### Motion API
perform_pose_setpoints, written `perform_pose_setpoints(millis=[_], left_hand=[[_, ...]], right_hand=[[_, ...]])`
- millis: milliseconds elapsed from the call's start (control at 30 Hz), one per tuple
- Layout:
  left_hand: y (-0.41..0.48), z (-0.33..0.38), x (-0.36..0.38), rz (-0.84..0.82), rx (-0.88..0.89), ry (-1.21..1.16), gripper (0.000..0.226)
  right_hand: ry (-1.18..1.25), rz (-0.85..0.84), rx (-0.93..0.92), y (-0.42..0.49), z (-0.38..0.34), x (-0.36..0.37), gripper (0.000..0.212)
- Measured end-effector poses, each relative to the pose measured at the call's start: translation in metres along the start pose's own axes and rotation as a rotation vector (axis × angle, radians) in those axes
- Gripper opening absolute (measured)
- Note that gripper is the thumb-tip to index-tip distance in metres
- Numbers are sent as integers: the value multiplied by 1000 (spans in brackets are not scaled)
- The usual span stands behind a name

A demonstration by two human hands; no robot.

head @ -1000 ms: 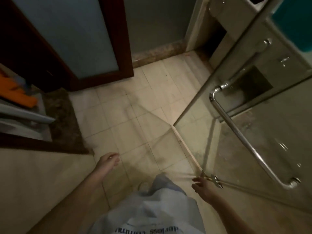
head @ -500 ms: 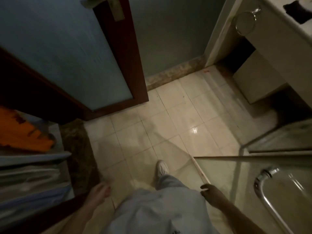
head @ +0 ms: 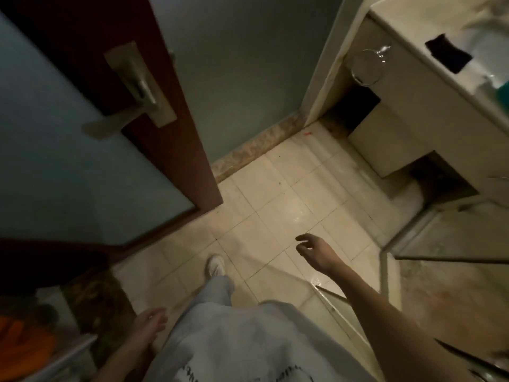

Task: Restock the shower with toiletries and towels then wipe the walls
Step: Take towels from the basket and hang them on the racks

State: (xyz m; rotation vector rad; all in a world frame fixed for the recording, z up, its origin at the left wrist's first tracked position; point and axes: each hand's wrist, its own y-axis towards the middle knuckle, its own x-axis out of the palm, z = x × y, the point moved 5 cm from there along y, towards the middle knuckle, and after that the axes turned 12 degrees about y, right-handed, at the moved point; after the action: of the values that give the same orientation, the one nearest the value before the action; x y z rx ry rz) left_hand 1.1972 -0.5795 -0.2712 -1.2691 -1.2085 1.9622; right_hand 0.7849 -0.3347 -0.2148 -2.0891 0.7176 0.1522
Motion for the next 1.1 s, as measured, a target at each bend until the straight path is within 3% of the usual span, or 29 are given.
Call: perform_pose_setpoints(millis=[267, 467, 767, 933, 1100], left_hand=[[79, 238, -14, -65, 351, 439, 15], [-19, 447, 93, -223, 630, 562, 14], [-54, 586, 208, -262, 668, 876, 18], [-45, 651, 245, -279, 630, 1079, 14], [-44, 748, 298, -234, 688, 1125, 14]], right_hand=[[195, 179, 313, -17, 67, -17, 34], [441, 294, 578, -28, 146, -35, 37], [654, 274, 599, 32, 156, -120, 40], [724, 403, 544, 75, 133, -238, 34], [744, 594, 453, 107, 108, -366, 30]])
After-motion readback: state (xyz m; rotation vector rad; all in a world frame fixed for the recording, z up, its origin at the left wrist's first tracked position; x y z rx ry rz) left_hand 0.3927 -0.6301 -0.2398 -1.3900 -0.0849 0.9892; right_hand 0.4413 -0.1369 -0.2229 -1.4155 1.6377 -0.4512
